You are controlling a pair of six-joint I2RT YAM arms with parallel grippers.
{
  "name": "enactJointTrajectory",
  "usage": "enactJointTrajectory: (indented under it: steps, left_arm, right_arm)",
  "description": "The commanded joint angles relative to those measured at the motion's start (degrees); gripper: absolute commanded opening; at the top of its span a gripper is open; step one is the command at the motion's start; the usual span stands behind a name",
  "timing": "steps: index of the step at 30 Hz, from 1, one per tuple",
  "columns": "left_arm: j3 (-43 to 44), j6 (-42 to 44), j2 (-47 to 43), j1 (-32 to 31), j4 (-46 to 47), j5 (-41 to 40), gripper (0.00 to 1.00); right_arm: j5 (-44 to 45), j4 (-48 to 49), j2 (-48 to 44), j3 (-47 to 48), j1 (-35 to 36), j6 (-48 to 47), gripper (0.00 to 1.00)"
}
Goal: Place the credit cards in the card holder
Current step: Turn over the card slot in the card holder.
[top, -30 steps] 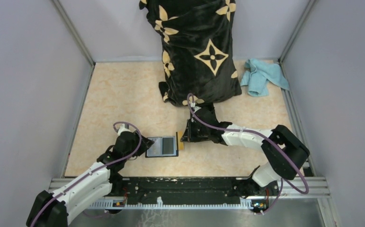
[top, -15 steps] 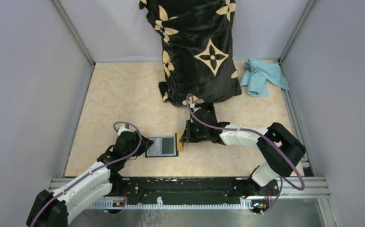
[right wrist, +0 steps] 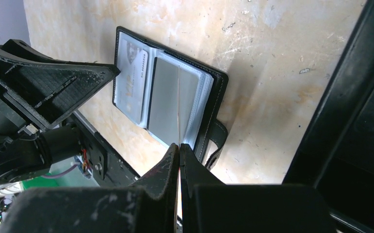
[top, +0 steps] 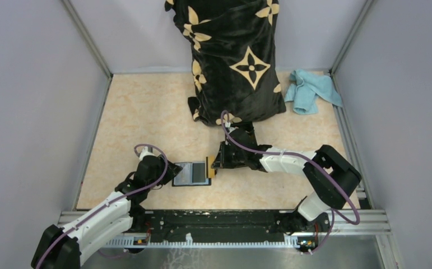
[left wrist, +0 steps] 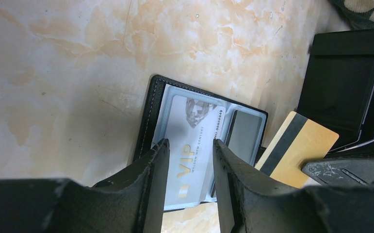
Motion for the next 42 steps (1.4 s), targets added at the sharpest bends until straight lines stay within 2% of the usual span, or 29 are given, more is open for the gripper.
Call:
enactJointTrajectory:
  steps: [1,17,42]
  left_arm:
    - [0.28,0.51,-0.20,0.28,-3.90,-0.47,0.46]
    - [0.27,-0.09,-0.38,0.31,-3.87,-0.40,0.46]
    - [-0.42,-0.85,-0.45,-0.31,-3.90,-0.12,0.45]
  right_arm:
    - [0.51,2.61,-0.87,-1.16,0.52,0.47,0.00]
    - [2.18,1.56,-1.93,-1.99,1.21,0.31,0.00]
    - [-1.50,11.89,-0.59,-5.80,1.49,6.90,0.00]
